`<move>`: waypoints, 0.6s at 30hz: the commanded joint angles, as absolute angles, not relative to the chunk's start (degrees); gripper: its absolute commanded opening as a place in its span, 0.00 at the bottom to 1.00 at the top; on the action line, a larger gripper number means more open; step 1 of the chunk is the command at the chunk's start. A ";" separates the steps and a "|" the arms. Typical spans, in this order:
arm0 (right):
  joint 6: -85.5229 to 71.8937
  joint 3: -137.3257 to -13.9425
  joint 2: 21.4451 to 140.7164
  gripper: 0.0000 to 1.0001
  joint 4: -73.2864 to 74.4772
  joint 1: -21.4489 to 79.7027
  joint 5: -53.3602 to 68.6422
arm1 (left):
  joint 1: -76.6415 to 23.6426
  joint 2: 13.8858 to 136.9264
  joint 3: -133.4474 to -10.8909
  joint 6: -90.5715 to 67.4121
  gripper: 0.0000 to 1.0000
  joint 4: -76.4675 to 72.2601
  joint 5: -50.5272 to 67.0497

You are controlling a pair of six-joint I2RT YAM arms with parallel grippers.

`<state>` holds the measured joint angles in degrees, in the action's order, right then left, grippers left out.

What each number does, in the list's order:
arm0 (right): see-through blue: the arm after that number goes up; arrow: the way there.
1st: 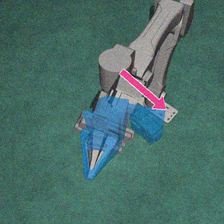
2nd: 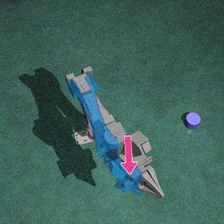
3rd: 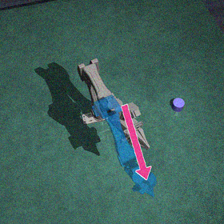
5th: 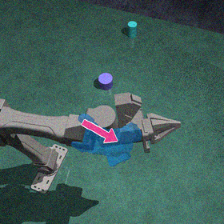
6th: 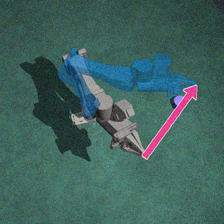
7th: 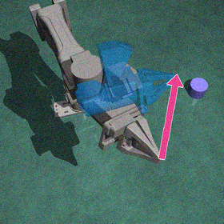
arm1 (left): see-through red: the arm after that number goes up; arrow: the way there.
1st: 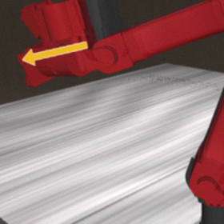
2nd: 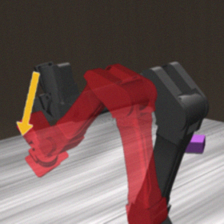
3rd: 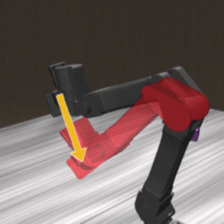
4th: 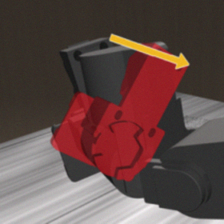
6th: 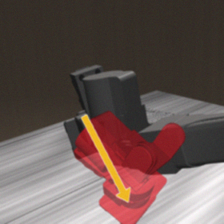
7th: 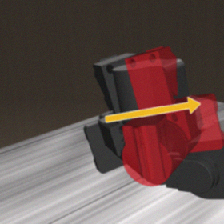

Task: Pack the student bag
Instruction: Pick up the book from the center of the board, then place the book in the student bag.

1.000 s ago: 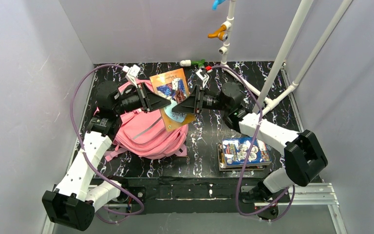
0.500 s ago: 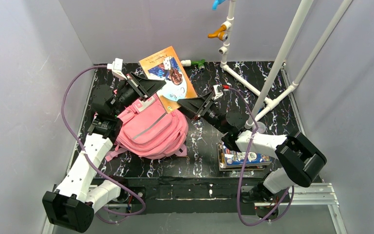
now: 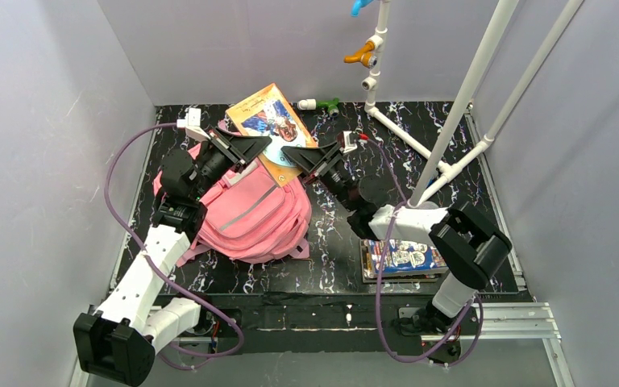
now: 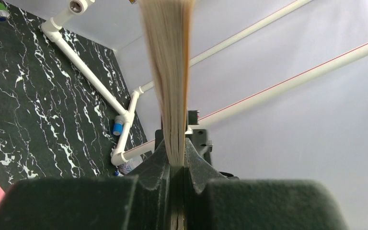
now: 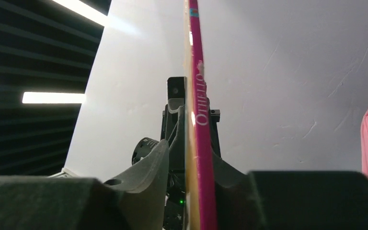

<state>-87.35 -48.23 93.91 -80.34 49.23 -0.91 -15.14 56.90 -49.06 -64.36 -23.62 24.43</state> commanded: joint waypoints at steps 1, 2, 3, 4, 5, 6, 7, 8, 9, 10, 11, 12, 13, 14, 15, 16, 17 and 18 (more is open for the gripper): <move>-90.03 -51.38 94.33 0.26 -84.67 51.06 -4.93 | -15.61 55.22 -46.40 -63.72 0.00 -25.05 21.48; -89.72 -51.21 93.89 0.19 -83.08 51.06 -5.38 | -15.60 55.12 -45.64 -63.70 0.00 -25.06 21.23; -88.71 -50.90 93.18 0.12 -81.20 51.00 -5.78 | -15.64 55.14 -44.87 -63.55 0.00 -25.07 21.37; -86.99 -50.74 92.16 0.04 -77.77 50.83 -5.86 | -15.58 55.01 -44.03 -62.94 0.04 -24.94 22.23; -84.86 -50.83 90.73 0.01 -72.52 50.50 -5.56 | -15.63 54.76 -43.47 -61.00 0.20 -24.04 23.55; -82.11 -51.11 88.78 0.01 -66.23 50.26 -5.47 | -15.60 54.31 -43.68 -58.67 0.39 -20.08 24.42; -78.80 -51.36 86.71 0.01 -58.67 50.12 -6.13 | -15.59 53.74 -44.87 -55.71 0.55 -13.42 23.79; -74.04 -51.72 84.55 0.01 -51.40 50.10 -7.51 | -15.64 53.22 -46.75 -52.08 0.69 -3.57 21.34; -69.03 -52.30 82.29 0.01 -41.52 50.10 -9.63 | -15.64 53.10 -49.20 -47.87 0.74 6.91 17.74; -62.99 -53.66 80.62 0.01 -33.23 50.10 -12.03 | -15.58 53.15 -51.30 -43.37 0.77 14.67 14.20; -57.07 -55.21 79.14 0.01 -25.65 50.05 -14.54 | -15.59 53.34 -52.97 -39.30 0.78 21.65 9.08; -51.76 -56.52 78.16 0.01 -19.71 50.09 -17.36 | -15.64 53.54 -53.93 -35.54 0.79 26.37 6.40; -45.06 -57.90 77.41 0.01 -14.71 50.02 -19.64 | -15.64 53.71 -54.19 -31.18 0.79 29.31 5.38; -40.29 -58.76 76.84 0.01 -10.40 50.01 -22.01 | -15.63 54.32 -54.33 -28.14 0.79 31.27 6.00; -36.50 -59.48 76.37 0.01 -6.03 49.99 -24.58 | -15.63 55.35 -54.73 -25.71 0.79 33.02 7.79; -33.37 -59.42 75.55 0.01 -3.27 49.93 -27.44 | -15.87 56.59 -54.91 -23.88 0.78 34.16 10.52; -30.53 -58.92 74.68 0.01 -2.07 49.80 -27.94 | -16.64 58.17 -54.83 -22.29 0.78 34.88 12.87; -27.60 -58.20 73.79 0.01 -1.76 49.42 -27.27 | -18.68 59.94 -55.18 -20.73 0.78 36.10 13.24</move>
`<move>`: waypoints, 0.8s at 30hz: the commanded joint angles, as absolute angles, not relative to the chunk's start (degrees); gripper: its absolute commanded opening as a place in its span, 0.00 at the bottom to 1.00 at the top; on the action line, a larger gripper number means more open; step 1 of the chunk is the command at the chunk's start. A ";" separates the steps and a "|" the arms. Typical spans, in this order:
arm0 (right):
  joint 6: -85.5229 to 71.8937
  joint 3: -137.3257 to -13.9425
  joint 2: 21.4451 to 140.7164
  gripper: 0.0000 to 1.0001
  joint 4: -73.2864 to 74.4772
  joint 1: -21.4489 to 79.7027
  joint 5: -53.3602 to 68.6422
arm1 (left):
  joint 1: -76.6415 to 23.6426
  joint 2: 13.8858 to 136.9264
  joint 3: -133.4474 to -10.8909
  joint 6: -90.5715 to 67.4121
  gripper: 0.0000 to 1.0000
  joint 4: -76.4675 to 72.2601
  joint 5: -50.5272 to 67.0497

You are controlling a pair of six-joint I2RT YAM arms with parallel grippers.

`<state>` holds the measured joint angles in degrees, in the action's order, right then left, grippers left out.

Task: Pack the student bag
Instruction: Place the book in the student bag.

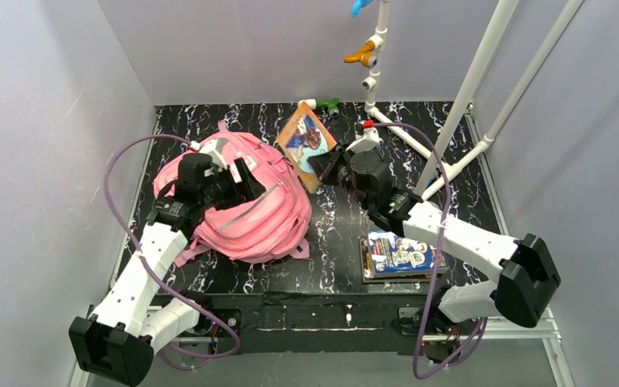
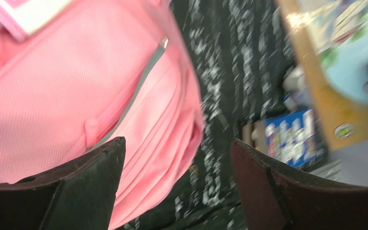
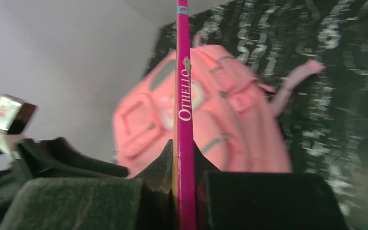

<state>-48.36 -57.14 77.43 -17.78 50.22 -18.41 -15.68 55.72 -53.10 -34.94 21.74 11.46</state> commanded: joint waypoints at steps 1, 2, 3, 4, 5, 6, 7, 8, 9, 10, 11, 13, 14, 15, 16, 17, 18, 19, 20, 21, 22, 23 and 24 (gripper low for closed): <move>-25.37 -57.58 72.88 0.01 -1.52 48.92 -26.11 | -22.43 61.79 -56.41 -18.99 0.78 37.46 10.98; -24.07 -57.15 72.03 0.01 -1.01 48.61 -25.35 | -26.84 63.76 -57.04 -16.65 0.78 38.44 7.98; -23.44 -56.91 71.27 0.01 -0.21 48.23 -24.79 | -33.18 65.77 -58.27 -14.34 0.77 39.47 4.35; -23.19 -56.79 70.53 0.01 1.17 47.86 -24.34 | -37.01 68.22 -59.47 -12.63 0.75 40.80 1.55; -23.17 -56.59 69.82 0.01 2.07 47.48 -23.62 | -39.27 70.75 -60.67 -11.38 0.71 42.41 -1.51; -23.12 -56.35 69.00 0.01 2.40 47.08 -22.80 | -40.45 73.03 -61.81 -10.52 0.68 44.26 -1.92; -23.16 -56.03 68.18 0.01 2.39 46.84 -22.05 | -41.03 75.11 -62.46 -9.94 0.66 45.67 -1.98; -23.32 -55.53 67.41 0.01 2.23 46.65 -21.43 | -41.42 76.86 -62.84 -9.36 0.64 46.79 -2.05; -23.64 -54.86 66.63 0.01 1.99 46.55 -21.03 | -41.88 78.63 -63.00 -8.89 0.64 47.55 -2.31; -23.86 -54.38 65.97 0.01 1.70 46.50 -20.62 | -42.24 79.46 -62.95 -8.59 0.64 47.97 -2.65; -24.32 -53.83 65.46 0.01 1.34 46.42 -20.27 | -42.80 80.03 -62.99 -8.30 0.64 48.25 -3.64; -24.97 -52.99 64.80 0.01 0.62 46.32 -19.40 | -43.52 80.56 -63.01 -7.65 0.63 48.43 -5.79; -25.24 -52.73 64.78 0.01 0.54 46.32 -18.93 | -43.73 80.71 -62.87 -7.20 0.62 48.47 -6.61; -25.51 -52.66 64.96 0.01 0.53 46.25 -18.37 | -43.78 80.92 -62.72 -6.77 0.61 48.50 -7.26; -25.77 -52.65 65.35 0.01 0.53 46.23 -17.80 | -43.85 81.33 -62.62 -6.20 0.60 48.45 -7.81; -25.98 -52.71 65.65 0.01 0.59 46.23 -17.18 | -43.80 82.01 -62.45 -5.62 0.60 48.60 -7.81; -26.24 -52.81 65.90 0.01 0.62 46.23 -16.46 | -43.77 82.79 -62.53 -5.21 0.58 49.04 -7.51; -26.38 -52.82 66.06 0.01 0.55 46.23 -15.61 | -43.77 83.66 -62.76 -4.92 0.54 49.93 -6.93; -26.45 -52.90 66.16 0.01 0.53 46.23 -15.10 | -43.77 84.20 -63.08 -4.77 0.49 50.49 -6.61; -26.45 -52.91 66.24 0.01 0.53 46.24 -14.63 | -43.78 84.39 -63.30 -4.79 0.44 50.97 -7.06; -26.45 -52.91 66.31 0.01 0.57 46.24 -14.33 | -43.77 84.12 -63.49 -5.02 0.38 51.13 -8.25; -26.46 -52.99 66.35 0.01 0.84 46.23 -14.18 | -43.82 83.53 -63.48 -5.23 0.30 51.15 -9.79; -26.27 -53.00 66.48 0.01 1.06 46.23 -14.08 | -43.84 82.57 -63.54 -5.30 0.26 50.94 -11.16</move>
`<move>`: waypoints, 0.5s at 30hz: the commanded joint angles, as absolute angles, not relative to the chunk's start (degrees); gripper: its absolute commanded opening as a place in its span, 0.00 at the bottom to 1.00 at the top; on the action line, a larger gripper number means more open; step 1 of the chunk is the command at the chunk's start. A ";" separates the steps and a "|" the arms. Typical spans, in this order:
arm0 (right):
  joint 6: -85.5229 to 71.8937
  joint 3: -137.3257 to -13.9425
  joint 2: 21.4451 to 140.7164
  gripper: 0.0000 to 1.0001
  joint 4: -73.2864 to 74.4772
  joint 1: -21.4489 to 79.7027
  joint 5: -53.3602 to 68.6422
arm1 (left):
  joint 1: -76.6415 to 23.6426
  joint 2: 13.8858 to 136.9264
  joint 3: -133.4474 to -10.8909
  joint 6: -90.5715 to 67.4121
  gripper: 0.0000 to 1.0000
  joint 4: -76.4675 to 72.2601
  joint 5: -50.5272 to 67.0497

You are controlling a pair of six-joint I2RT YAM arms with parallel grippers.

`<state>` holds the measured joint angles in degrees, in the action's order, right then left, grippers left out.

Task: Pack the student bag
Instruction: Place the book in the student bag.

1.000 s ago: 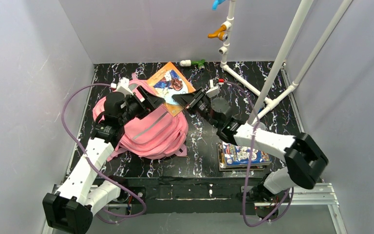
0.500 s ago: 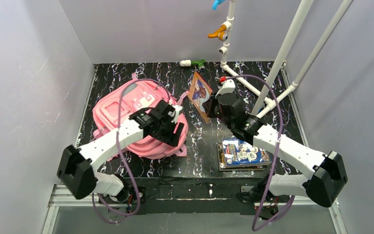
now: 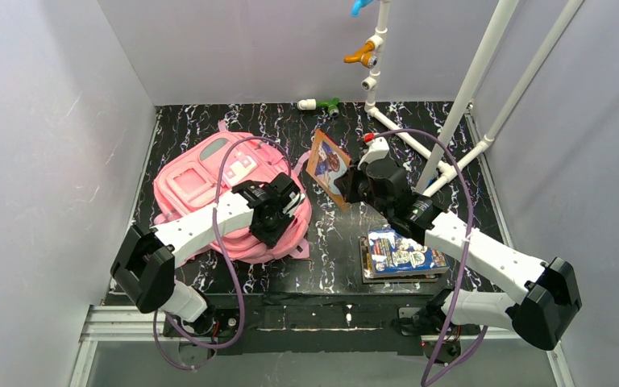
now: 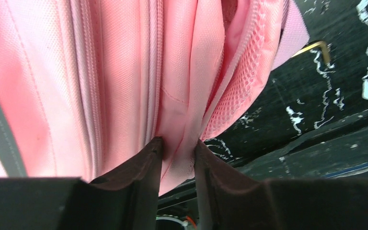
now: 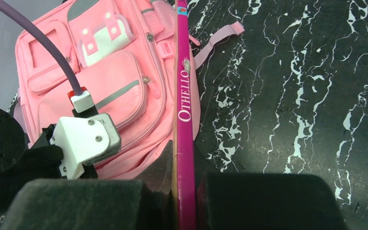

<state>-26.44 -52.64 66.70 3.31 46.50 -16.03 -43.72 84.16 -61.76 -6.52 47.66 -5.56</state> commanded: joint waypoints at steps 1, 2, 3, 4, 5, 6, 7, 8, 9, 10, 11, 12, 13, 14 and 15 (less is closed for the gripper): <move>-25.95 -52.93 66.59 0.01 1.24 46.23 -14.01 | -43.80 81.63 -63.65 -5.17 0.21 50.80 -12.38; -25.55 -52.91 66.68 0.01 1.52 46.23 -14.21 | -43.78 80.90 -63.90 -4.92 0.14 50.84 -13.41; -25.23 -52.91 66.83 0.01 2.00 46.23 -14.61 | -43.78 80.10 -64.42 -4.95 0.11 50.94 -15.04; -24.88 -52.91 66.92 0.01 2.54 46.23 -14.97 | -43.81 78.46 -64.91 -5.40 0.09 50.89 -16.11; -24.32 -53.05 66.97 0.01 3.07 46.23 -15.10 | -43.78 76.91 -65.36 -5.46 0.08 50.65 -16.70; -23.89 -53.31 66.97 0.01 3.75 46.23 -14.93 | -43.85 75.11 -65.75 -5.45 0.08 50.10 -17.11; -23.22 -53.53 67.05 0.01 4.62 46.23 -14.53 | -43.81 73.38 -66.01 -5.58 0.07 49.47 -17.62; -22.73 -53.83 67.06 0.01 5.55 46.23 -14.20 | -43.80 71.58 -66.20 -5.78 0.07 48.64 -18.08; -22.38 -54.17 67.06 0.01 6.86 46.15 -13.65 | -43.79 69.84 -66.28 -6.21 0.07 47.83 -18.32; -21.99 -54.64 67.06 0.01 8.43 46.17 -13.08 | -43.74 68.43 -66.24 -6.74 0.05 46.58 -18.21; -21.65 -55.13 66.94 0.01 9.97 46.15 -12.40 | -43.73 66.97 -66.18 -7.41 0.03 45.34 -17.83; -21.28 -55.51 66.75 0.01 11.51 46.14 -11.43 | -43.71 65.79 -66.06 -8.35 0.01 43.80 -17.39; -20.75 -55.84 66.53 0.01 12.90 46.14 -10.05 | -43.66 64.77 -65.95 -9.40 0.00 42.26 -16.83; -20.22 -56.40 66.26 0.01 14.48 46.14 -8.64 | -43.54 63.96 -65.72 -10.50 0.00 40.65 -16.07; -19.70 -57.06 66.13 0.01 16.32 46.14 -7.28 | -43.27 63.37 -65.39 -11.21 0.00 38.81 -14.16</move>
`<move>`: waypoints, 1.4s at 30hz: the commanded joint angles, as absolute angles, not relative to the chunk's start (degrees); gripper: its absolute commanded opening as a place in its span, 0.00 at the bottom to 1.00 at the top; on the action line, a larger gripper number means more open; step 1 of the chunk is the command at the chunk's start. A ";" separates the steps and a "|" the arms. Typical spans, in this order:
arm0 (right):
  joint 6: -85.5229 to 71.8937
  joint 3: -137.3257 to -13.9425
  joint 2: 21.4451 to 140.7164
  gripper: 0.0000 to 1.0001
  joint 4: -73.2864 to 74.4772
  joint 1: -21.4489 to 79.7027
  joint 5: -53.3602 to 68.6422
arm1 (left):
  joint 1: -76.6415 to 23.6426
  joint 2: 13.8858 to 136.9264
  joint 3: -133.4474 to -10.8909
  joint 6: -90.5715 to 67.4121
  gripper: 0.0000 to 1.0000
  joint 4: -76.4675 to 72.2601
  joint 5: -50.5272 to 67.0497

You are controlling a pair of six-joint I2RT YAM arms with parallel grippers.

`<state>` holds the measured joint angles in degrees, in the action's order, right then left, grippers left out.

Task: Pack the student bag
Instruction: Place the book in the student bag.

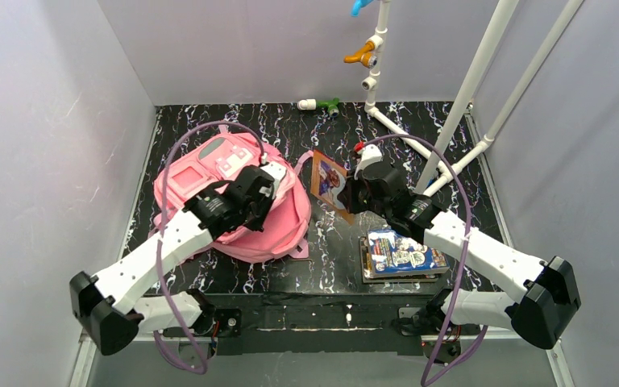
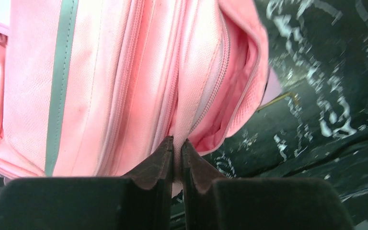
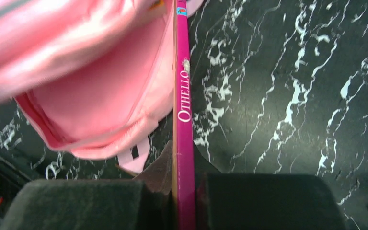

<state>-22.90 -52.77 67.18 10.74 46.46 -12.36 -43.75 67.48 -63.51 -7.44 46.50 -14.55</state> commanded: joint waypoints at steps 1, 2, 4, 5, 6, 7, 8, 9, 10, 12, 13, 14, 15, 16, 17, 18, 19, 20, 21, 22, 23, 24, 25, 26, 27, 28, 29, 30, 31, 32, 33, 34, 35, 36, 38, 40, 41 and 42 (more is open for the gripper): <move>-19.16 -57.71 66.05 0.01 18.31 46.14 -6.19 | -42.77 63.04 -65.32 -12.00 0.00 37.37 -11.70; -18.74 -58.53 65.97 0.01 20.38 46.14 -5.28 | -42.03 63.01 -65.55 -13.03 0.00 36.44 -9.80; -18.57 -60.37 65.67 0.01 24.73 46.14 -3.57 | -40.10 63.51 -66.81 -14.65 0.00 36.63 -7.26; -19.03 -61.32 65.39 0.01 26.48 46.14 -2.19 | -39.06 63.57 -67.67 -15.40 0.00 37.57 -8.70; -19.86 -61.99 65.05 0.01 27.79 46.16 -0.74 | -38.52 63.37 -68.31 -15.65 0.00 38.25 -11.34; -21.66 -62.32 64.78 0.01 28.69 46.15 2.25 | -38.35 62.70 -68.32 -15.13 0.00 37.83 -14.07; -24.27 -62.25 64.82 0.01 28.62 46.02 6.09 | -38.29 61.49 -67.73 -14.26 0.00 36.28 -16.67; -27.05 -61.75 65.25 0.01 27.79 45.97 9.62 | -38.27 60.22 -67.07 -13.48 0.00 34.59 -18.66; -32.01 -60.84 65.81 0.01 25.48 45.85 13.94 | -38.24 58.49 -66.40 -12.72 0.00 32.62 -19.92; -40.85 -57.55 66.94 0.01 17.24 45.79 21.10 | -38.18 56.11 -65.35 -11.69 0.00 28.96 -20.59; -45.69 -55.50 67.50 0.01 11.94 45.67 23.12 | -38.18 55.15 -65.04 -11.61 0.00 27.50 -20.61; -49.85 -53.78 68.11 0.01 6.71 45.39 24.32 | -38.23 54.17 -64.61 -11.36 0.00 26.28 -20.44; -53.89 -52.43 68.83 0.01 2.05 44.77 25.38 | -38.23 53.23 -64.26 -11.26 0.00 25.25 -20.17; -57.72 -51.20 69.68 0.01 -3.31 44.26 25.54 | -38.23 52.39 -63.83 -11.25 0.00 24.62 -19.80; -61.21 -49.98 70.53 0.01 -8.43 44.00 24.93 | -38.22 51.69 -63.46 -11.13 0.00 24.23 -19.21; -65.34 -48.56 71.86 0.01 -13.81 43.91 24.11 | -38.22 51.00 -63.05 -11.14 0.00 23.85 -18.64; -69.47 -47.31 73.92 0.01 -19.38 43.90 23.79 | -38.16 50.38 -62.56 -11.46 0.00 23.43 -18.25; -74.28 -46.38 76.40 0.01 -25.20 43.91 24.36 | -38.18 49.96 -62.26 -11.95 0.00 23.12 -18.02; -78.17 -46.09 80.89 0.01 -31.31 44.09 24.80 | -38.20 49.71 -62.23 -12.41 0.00 22.83 -17.22; -80.85 -46.40 84.69 0.01 -37.74 44.60 24.69 | -38.23 49.66 -62.41 -12.49 0.00 22.56 -16.08; -82.90 -47.66 88.15 0.01 -41.49 45.20 24.39 | -38.23 49.89 -62.72 -12.44 0.00 22.37 -15.06; -84.61 -49.44 92.22 0.01 -45.32 45.93 24.01 | -38.23 50.10 -63.13 -12.24 0.00 22.37 -14.30; -86.06 -51.63 95.65 0.01 -48.91 46.83 23.84 | -38.23 50.44 -63.69 -11.99 0.00 22.74 -13.97; -87.63 -55.16 99.55 0.01 -51.99 47.91 23.77 | -38.17 50.72 -64.20 -11.76 0.00 23.14 -13.89; -88.58 -57.83 103.22 0.01 -54.43 49.15 23.34 | -38.22 50.98 -64.69 -11.32 0.00 23.34 -13.66; -88.42 -60.84 106.28 0.01 -55.78 50.58 21.98 | -38.23 51.37 -65.34 -10.42 0.00 23.62 -13.18; -87.52 -63.98 109.37 0.01 -54.98 51.89 20.14 | -38.17 51.93 -66.24 -9.37 0.00 24.09 -12.19; -86.33 -66.87 112.41 0.01 -53.59 53.20 18.14 | -38.16 52.53 -66.99 -8.07 0.00 24.86 -11.54; -85.21 -68.45 115.21 0.01 -55.92 54.32 15.98 | -38.22 53.24 -68.17 -8.19 0.00 26.64 -14.44; -83.37 -69.18 117.63 0.14 -58.15 54.81 13.31 | -38.11 53.42 -68.91 -6.50 0.00 27.57 -16.31; -82.71 -69.96 119.35 0.31 -56.91 54.92 12.06 | -38.06 53.37 -69.17 -4.15 0.00 27.91 -16.46; -82.39 -70.30 121.04 0.44 -55.91 54.93 12.54 | -38.06 53.09 -69.28 -3.38 0.00 28.18 -16.20; -82.05 -69.89 122.09 0.53 -56.35 54.93 13.39 | -38.05 52.76 -69.04 -3.08 0.00 27.89 -15.94; -81.01 -69.32 122.54 0.60 -55.86 54.93 14.68 | -38.03 52.40 -68.45 -3.04 0.00 27.48 -15.09; -77.50 -67.97 122.13 0.68 -51.54 54.93 17.47 | -38.05 51.97 -67.41 -3.00 0.00 26.61 -13.14; -72.92 -63.83 119.34 0.77 -48.00 54.91 16.95 | -38.03 51.94 -66.74 -3.22 0.00 26.29 -13.30; -70.05 -62.03 117.59 0.80 -45.96 54.86 16.02 | -38.00 51.90 -66.58 -3.20 0.00 26.24 -13.58; -67.73 -61.11 116.34 0.82 -43.45 54.59 15.79 | -38.05 51.86 -66.29 -3.05 0.00 26.03 -13.69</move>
